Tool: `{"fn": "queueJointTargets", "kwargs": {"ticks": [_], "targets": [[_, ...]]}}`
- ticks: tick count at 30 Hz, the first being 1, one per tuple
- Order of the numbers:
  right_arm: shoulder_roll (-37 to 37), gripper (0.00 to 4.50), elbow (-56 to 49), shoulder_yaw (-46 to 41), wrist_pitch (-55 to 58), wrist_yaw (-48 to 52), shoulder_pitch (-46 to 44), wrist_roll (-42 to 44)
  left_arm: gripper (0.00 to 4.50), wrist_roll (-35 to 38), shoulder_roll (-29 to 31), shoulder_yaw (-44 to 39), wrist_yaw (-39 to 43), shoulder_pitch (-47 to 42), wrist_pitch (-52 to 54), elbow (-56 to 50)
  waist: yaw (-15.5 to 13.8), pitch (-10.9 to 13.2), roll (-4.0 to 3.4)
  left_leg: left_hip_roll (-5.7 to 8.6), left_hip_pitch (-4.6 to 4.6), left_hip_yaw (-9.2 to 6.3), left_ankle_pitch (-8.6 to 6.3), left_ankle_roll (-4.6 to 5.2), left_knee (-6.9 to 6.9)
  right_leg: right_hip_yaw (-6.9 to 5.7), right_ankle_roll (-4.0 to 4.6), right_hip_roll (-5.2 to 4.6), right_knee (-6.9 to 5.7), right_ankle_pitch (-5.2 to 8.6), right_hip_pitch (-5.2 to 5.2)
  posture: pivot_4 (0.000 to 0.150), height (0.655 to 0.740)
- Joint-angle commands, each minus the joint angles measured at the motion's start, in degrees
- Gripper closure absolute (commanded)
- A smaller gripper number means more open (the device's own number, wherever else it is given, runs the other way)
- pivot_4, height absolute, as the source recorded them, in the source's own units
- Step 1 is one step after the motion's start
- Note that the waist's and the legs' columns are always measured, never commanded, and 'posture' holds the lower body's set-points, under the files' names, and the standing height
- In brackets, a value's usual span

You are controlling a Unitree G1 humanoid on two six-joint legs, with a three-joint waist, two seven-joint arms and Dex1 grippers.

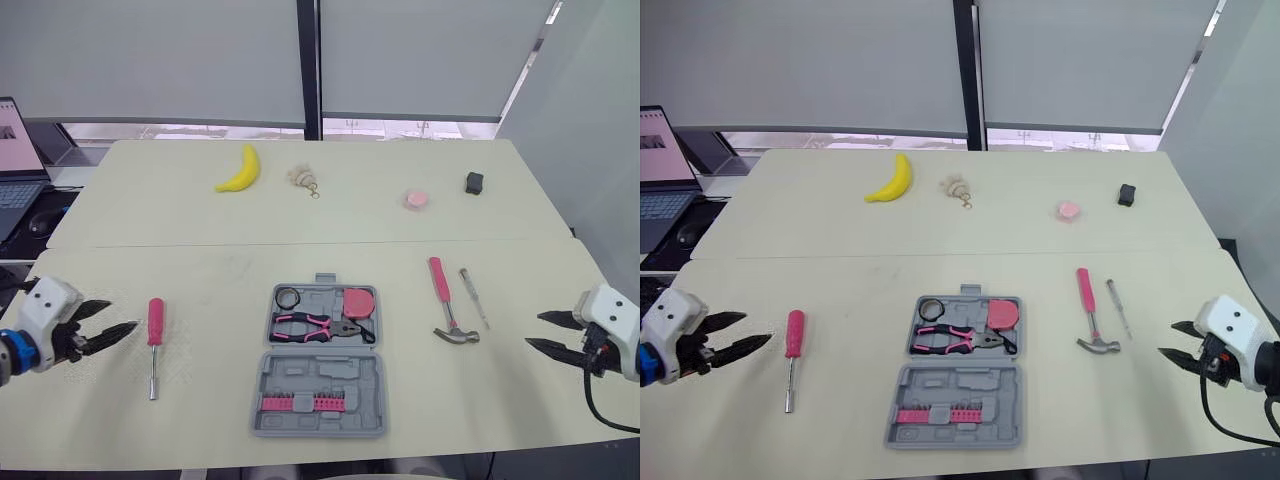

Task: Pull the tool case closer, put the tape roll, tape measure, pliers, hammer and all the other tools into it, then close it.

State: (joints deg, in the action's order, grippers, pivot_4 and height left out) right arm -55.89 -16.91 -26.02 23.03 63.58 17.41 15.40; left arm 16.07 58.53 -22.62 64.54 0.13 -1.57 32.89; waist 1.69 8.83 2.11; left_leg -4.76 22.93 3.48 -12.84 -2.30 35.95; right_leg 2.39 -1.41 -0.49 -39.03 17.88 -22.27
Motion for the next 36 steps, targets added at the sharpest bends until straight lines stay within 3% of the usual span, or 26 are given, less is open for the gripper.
{"fn": "queueJointTargets", "kwargs": {"ticks": [1, 2, 10, 16, 26, 36], "targets": [[-1.2, 0.39, 0.9, -2.2, -0.8, 0.8, -0.7, 1.1, 0.0, 0.7, 1.4, -2.7, -0.3, 1.5, 0.1, -1.3, 0.0, 0.0, 0.01, 0.0, 0.0, 0.0, 0.0, 0.0, 0.01, 0.0, -0.01, -0.01, 0.0, 0.0, 0.0, 0.15, 0.74], [-1.2, 0.04, 1.2, -2.2, -1.0, 0.9, -0.8, 1.2, 0.0, 0.9, 1.3, -2.9, -0.5, 1.9, 0.5, -2.0, 0.0, 0.0, 0.01, 0.0, 0.0, 0.02, 0.0, 0.0, 0.01, 0.01, -0.01, -0.02, 0.0, -0.01, 0.01, 0.15, 0.74], [-2.2, 0.04, 4.9, -1.8, -4.6, 1.2, -0.5, -0.5, 0.0, 3.5, 0.5, -6.1, -3.8, 6.9, 11.0, -17.0, 0.0, 0.0, 0.0, 0.04, 0.01, 0.01, 0.0, 0.0, 0.01, 0.03, 0.07, -0.06, 0.0, -0.06, 0.02, 0.15, 0.74], [-1.6, 0.04, 5.8, -1.0, -6.5, 0.4, -1.6, -0.7, 0.0, 3.7, -0.1, -7.8, -5.4, 8.9, 14.9, -21.8, 0.0, 0.0, 0.0, 0.04, 0.0, 0.01, 0.0, 0.0, 0.01, 0.03, 0.07, -0.04, 0.0, -0.06, 0.02, 0.15, 0.74], [-1.7, 0.04, 7.3, -1.0, -8.9, -0.2, -1.9, -1.0, 0.0, 3.6, -0.6, -10.3, -6.3, 9.6, 14.8, -19.8, 0.0, 0.0, 0.0, 0.06, -0.01, 0.04, 0.0, 0.0, 0.02, 0.03, 0.06, -0.03, 0.0, -0.06, 0.02, 0.15, 0.74], [-0.2, 0.04, 10.3, -3.2, -14.8, -1.6, 0.2, -1.7, 0.0, 1.9, -2.6, -14.9, -8.9, 14.8, 7.4, -13.4, 0.0, 0.0, 0.02, 0.07, -0.02, 0.06, 0.0, 0.0, 0.02, 0.04, 0.06, -0.09, 0.0, -0.06, 0.03, 0.15, 0.74]]}}
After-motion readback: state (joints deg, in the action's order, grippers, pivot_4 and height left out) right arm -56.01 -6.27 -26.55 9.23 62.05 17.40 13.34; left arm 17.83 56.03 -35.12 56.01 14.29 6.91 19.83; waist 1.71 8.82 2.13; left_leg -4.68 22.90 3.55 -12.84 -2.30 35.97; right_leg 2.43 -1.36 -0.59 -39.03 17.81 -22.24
